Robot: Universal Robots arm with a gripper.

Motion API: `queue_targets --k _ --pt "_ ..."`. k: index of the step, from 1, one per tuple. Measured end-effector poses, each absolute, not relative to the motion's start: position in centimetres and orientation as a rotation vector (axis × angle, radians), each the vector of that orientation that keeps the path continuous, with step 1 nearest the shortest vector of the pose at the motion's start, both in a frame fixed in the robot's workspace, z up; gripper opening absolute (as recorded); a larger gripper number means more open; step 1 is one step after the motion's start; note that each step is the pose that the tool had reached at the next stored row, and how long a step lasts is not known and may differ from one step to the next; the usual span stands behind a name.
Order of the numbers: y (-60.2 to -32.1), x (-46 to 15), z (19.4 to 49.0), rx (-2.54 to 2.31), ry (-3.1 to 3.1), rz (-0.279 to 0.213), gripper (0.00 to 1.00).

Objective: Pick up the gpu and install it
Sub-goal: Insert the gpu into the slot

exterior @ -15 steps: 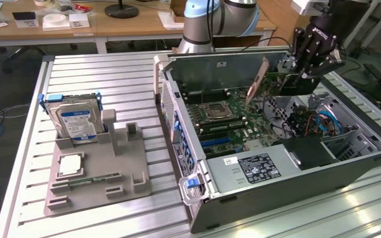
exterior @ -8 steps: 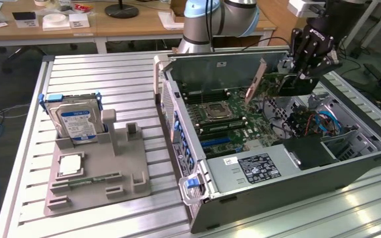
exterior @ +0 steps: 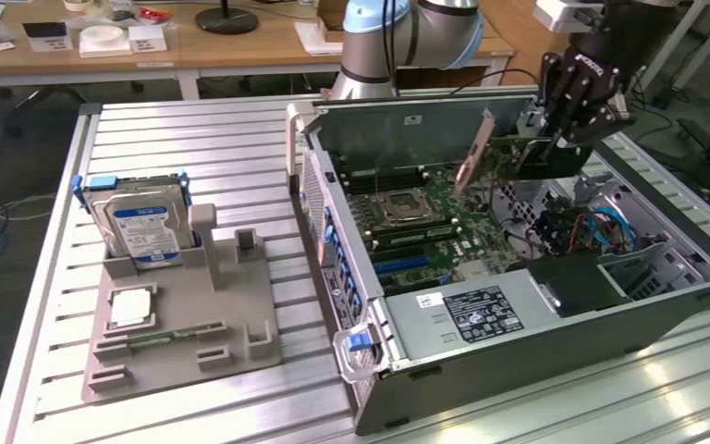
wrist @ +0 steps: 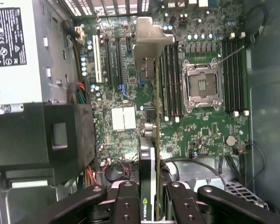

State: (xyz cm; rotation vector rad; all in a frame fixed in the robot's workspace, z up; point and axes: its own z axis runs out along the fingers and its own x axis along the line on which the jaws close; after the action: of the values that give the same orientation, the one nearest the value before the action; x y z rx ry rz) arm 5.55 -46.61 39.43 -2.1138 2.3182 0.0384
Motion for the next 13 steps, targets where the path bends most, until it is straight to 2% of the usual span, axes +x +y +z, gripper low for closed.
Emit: queue_targets --k 13 --pt "-46.2 2.4 38.6 -2.096 2.298 0.000 0.27"
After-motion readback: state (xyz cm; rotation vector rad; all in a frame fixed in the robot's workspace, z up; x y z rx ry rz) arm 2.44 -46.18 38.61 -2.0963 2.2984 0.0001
